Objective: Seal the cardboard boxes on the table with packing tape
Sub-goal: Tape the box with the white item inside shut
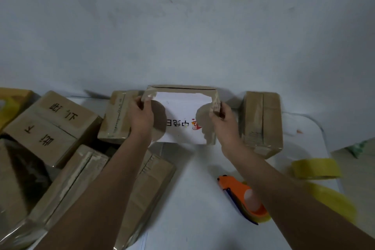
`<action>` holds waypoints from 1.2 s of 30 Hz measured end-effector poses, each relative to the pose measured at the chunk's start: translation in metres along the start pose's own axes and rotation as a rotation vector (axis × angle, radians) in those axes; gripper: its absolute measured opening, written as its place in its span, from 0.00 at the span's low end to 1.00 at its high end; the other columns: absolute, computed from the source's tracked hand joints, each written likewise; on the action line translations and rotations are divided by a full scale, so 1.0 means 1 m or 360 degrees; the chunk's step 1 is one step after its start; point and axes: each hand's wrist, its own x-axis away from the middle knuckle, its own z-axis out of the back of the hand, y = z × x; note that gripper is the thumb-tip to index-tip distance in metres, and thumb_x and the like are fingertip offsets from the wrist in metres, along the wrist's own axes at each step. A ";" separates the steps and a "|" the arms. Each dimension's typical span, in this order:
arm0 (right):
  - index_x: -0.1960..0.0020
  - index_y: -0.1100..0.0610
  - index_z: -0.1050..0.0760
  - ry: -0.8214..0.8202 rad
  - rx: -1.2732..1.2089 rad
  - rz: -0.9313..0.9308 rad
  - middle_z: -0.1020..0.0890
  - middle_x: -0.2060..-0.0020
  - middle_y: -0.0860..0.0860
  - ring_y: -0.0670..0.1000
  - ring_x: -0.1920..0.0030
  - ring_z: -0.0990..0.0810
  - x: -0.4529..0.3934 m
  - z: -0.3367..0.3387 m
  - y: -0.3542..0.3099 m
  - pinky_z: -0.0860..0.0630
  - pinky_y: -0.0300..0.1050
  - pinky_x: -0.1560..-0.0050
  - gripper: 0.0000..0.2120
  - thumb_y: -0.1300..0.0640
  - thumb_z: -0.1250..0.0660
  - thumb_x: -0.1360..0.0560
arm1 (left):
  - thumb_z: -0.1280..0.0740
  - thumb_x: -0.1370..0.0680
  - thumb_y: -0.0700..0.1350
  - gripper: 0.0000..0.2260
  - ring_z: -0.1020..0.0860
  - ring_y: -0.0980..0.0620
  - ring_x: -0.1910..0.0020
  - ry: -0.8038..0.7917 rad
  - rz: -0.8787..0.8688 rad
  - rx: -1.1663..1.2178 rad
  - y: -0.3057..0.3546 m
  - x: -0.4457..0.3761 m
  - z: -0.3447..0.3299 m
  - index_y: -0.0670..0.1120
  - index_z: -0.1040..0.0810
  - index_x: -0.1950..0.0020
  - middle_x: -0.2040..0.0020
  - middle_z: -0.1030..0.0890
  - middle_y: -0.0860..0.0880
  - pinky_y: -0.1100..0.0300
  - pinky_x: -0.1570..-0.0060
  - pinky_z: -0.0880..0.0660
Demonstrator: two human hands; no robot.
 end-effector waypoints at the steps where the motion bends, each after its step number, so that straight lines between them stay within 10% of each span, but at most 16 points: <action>1: 0.29 0.50 0.32 0.0040 -0.0009 0.0046 0.26 0.37 0.51 0.48 0.43 0.23 0.007 0.001 -0.004 0.25 0.35 0.54 0.20 0.56 0.37 0.20 | 0.41 0.18 0.59 0.13 0.27 0.49 0.48 0.0042 -0.0027 0.0049 0.004 0.004 0.002 0.52 0.29 0.40 0.47 0.25 0.51 0.50 0.49 0.28; 4: 0.33 0.49 0.30 0.0157 -0.0021 0.0120 0.26 0.37 0.51 0.49 0.40 0.25 0.035 0.007 -0.014 0.25 0.46 0.41 0.16 0.50 0.37 0.20 | 0.42 0.17 0.57 0.14 0.28 0.55 0.51 0.0072 -0.0132 0.0213 0.013 0.024 0.010 0.49 0.28 0.41 0.50 0.26 0.54 0.62 0.56 0.33; 10: 0.42 0.48 0.29 0.0503 -0.0220 0.0116 0.23 0.51 0.42 0.43 0.48 0.24 0.104 0.030 -0.013 0.29 0.42 0.46 0.15 0.39 0.41 0.21 | 0.40 0.19 0.58 0.12 0.25 0.53 0.46 -0.0040 -0.0203 0.0310 0.000 0.095 0.037 0.52 0.29 0.42 0.40 0.25 0.48 0.58 0.44 0.29; 14: 0.43 0.46 0.29 0.0643 -0.0249 -0.0079 0.23 0.46 0.46 0.46 0.47 0.24 0.150 0.044 0.013 0.28 0.47 0.44 0.19 0.33 0.43 0.23 | 0.38 0.19 0.58 0.09 0.25 0.60 0.50 -0.0137 -0.0176 0.0413 -0.020 0.148 0.059 0.54 0.30 0.46 0.42 0.24 0.49 0.68 0.56 0.32; 18: 0.43 0.48 0.29 0.0809 -0.0174 -0.0176 0.25 0.45 0.50 0.53 0.43 0.25 0.198 0.049 0.051 0.26 0.57 0.39 0.16 0.38 0.41 0.22 | 0.36 0.19 0.55 0.05 0.24 0.56 0.48 -0.0235 -0.0105 0.0481 -0.051 0.192 0.080 0.56 0.30 0.49 0.45 0.23 0.51 0.62 0.57 0.31; 36: 0.47 0.50 0.30 0.0791 0.0213 -0.0003 0.31 0.49 0.49 0.51 0.48 0.27 0.292 0.054 0.131 0.28 0.46 0.46 0.04 0.57 0.41 0.21 | 0.41 0.18 0.58 0.11 0.23 0.49 0.47 -0.0495 -0.0134 0.0031 -0.178 0.250 0.134 0.52 0.30 0.43 0.46 0.23 0.48 0.55 0.51 0.24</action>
